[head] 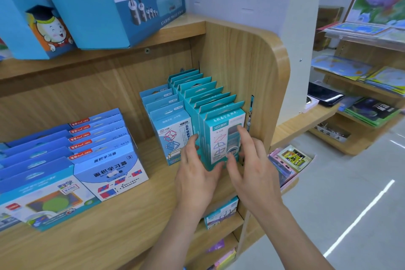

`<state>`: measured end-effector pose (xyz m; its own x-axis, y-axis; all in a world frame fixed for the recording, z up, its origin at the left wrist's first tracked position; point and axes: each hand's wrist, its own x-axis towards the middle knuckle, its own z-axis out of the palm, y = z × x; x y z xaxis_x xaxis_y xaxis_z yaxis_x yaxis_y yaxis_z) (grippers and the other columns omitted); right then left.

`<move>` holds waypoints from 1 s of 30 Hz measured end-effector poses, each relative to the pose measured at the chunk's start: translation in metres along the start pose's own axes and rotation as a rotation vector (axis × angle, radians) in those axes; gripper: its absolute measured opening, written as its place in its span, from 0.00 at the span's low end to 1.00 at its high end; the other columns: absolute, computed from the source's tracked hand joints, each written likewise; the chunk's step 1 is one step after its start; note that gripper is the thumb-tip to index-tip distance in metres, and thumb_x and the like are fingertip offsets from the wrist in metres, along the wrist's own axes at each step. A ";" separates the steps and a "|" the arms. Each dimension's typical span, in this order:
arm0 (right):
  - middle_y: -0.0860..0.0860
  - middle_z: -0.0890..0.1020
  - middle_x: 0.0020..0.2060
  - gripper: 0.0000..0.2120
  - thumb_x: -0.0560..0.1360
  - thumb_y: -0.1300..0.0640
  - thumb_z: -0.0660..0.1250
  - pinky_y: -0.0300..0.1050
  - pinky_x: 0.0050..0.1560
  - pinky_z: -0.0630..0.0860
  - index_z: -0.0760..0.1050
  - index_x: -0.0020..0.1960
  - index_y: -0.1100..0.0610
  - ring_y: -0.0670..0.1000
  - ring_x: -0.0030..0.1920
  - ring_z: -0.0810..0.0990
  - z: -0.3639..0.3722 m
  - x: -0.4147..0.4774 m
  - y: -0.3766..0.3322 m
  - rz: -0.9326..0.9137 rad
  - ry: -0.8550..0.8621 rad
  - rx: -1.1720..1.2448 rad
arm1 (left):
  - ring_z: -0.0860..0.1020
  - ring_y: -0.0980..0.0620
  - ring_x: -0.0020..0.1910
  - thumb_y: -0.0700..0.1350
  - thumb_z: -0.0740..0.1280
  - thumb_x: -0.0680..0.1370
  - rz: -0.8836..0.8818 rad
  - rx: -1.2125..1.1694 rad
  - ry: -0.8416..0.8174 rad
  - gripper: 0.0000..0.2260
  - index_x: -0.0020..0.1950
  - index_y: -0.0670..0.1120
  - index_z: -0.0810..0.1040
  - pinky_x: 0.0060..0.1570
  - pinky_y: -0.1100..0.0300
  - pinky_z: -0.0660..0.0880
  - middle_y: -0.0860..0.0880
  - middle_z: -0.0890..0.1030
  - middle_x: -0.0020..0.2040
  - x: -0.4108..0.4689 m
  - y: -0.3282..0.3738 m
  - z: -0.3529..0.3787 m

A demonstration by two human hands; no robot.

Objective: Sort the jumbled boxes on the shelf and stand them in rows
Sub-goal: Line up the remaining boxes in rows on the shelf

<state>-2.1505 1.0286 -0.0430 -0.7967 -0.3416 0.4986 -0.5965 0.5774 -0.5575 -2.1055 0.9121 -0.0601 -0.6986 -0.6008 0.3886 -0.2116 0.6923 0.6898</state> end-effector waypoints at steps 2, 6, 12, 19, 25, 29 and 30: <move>0.46 0.73 0.58 0.26 0.77 0.48 0.61 0.38 0.36 0.78 0.58 0.73 0.47 0.44 0.47 0.77 -0.001 -0.001 0.000 0.009 -0.023 0.012 | 0.74 0.55 0.59 0.57 0.73 0.68 -0.008 -0.021 -0.014 0.37 0.70 0.55 0.57 0.49 0.53 0.78 0.53 0.71 0.63 0.000 -0.001 0.000; 0.45 0.74 0.59 0.23 0.77 0.51 0.61 0.36 0.38 0.73 0.63 0.71 0.48 0.44 0.49 0.77 0.000 -0.005 0.006 0.070 -0.069 0.034 | 0.74 0.57 0.57 0.53 0.75 0.68 -0.034 -0.055 -0.046 0.34 0.69 0.53 0.62 0.50 0.61 0.74 0.54 0.73 0.62 0.000 -0.005 0.001; 0.46 0.79 0.57 0.19 0.78 0.58 0.59 0.40 0.46 0.76 0.69 0.68 0.51 0.45 0.50 0.78 -0.004 -0.014 0.014 0.145 -0.082 0.033 | 0.80 0.58 0.48 0.48 0.74 0.71 -0.124 -0.123 -0.120 0.26 0.64 0.54 0.66 0.47 0.57 0.80 0.55 0.78 0.57 -0.002 -0.012 0.008; 0.46 0.79 0.58 0.19 0.78 0.57 0.60 0.33 0.45 0.70 0.69 0.69 0.51 0.40 0.47 0.74 -0.008 -0.016 0.014 0.161 -0.106 0.054 | 0.80 0.56 0.49 0.52 0.73 0.71 -0.108 -0.068 -0.134 0.25 0.63 0.53 0.67 0.46 0.55 0.80 0.54 0.78 0.57 0.003 -0.009 0.003; 0.42 0.79 0.53 0.19 0.77 0.58 0.63 0.36 0.46 0.77 0.70 0.67 0.48 0.40 0.49 0.77 -0.013 -0.018 0.006 0.135 -0.179 0.158 | 0.77 0.61 0.46 0.51 0.69 0.75 -0.067 -0.065 -0.106 0.17 0.62 0.54 0.70 0.45 0.58 0.78 0.58 0.75 0.55 -0.008 -0.010 -0.025; 0.39 0.81 0.45 0.17 0.76 0.60 0.65 0.39 0.43 0.79 0.73 0.61 0.43 0.40 0.47 0.79 -0.012 -0.015 -0.013 0.159 -0.234 0.400 | 0.77 0.62 0.43 0.46 0.67 0.77 -0.018 -0.049 -0.037 0.08 0.55 0.53 0.76 0.43 0.58 0.77 0.59 0.77 0.49 -0.019 -0.019 -0.064; 0.40 0.81 0.43 0.16 0.76 0.60 0.65 0.42 0.44 0.79 0.74 0.58 0.42 0.42 0.45 0.80 -0.011 -0.014 -0.020 0.157 -0.248 0.444 | 0.77 0.62 0.43 0.45 0.66 0.77 -0.013 -0.038 -0.030 0.07 0.54 0.53 0.76 0.43 0.59 0.77 0.59 0.78 0.47 -0.022 -0.022 -0.077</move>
<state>-2.1265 1.0295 -0.0316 -0.8465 -0.4727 0.2448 -0.4094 0.2843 -0.8669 -2.0328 0.8792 -0.0367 -0.7164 -0.5971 0.3608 -0.1954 0.6682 0.7178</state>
